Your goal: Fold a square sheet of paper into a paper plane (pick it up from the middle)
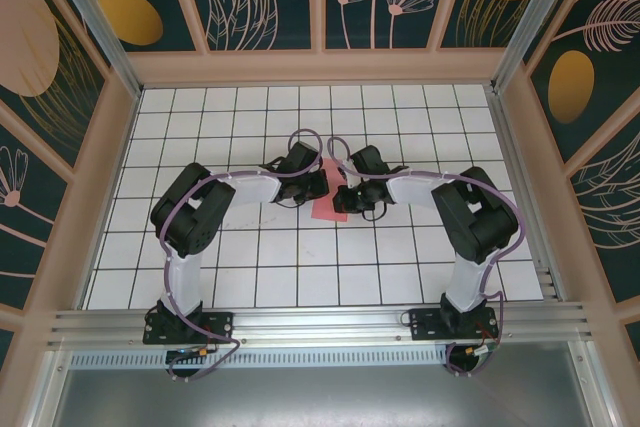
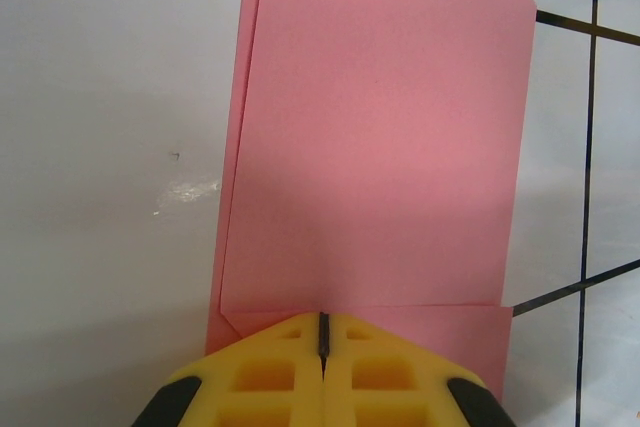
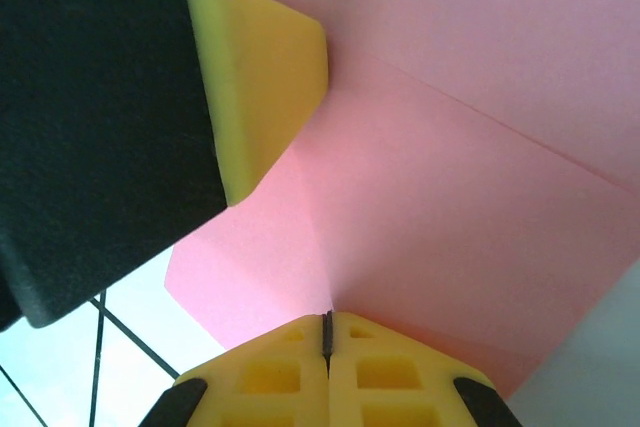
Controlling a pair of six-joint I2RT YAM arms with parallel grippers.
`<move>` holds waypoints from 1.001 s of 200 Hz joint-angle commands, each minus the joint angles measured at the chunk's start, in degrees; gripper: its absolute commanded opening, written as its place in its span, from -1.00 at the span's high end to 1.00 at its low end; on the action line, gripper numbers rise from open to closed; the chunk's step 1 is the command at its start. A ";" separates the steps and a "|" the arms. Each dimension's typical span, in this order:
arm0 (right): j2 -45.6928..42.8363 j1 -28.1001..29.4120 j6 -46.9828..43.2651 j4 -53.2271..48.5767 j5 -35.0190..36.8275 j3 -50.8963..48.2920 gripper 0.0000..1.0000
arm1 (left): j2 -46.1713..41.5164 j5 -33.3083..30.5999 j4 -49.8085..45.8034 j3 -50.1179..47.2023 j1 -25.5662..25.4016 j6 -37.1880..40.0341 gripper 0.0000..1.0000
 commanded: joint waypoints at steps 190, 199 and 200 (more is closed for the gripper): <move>-14.35 -0.28 1.99 -2.87 4.59 -6.16 0.96 | 3.29 -3.05 -4.89 -1.42 0.08 -0.50 0.87; -13.55 -0.34 2.04 -2.39 3.89 -5.02 0.96 | 3.30 -2.95 -4.69 -1.52 0.05 -0.51 0.87; -13.39 -0.33 2.04 -2.37 3.79 -4.89 0.96 | 3.27 -2.92 -4.69 -1.53 0.08 -0.50 0.87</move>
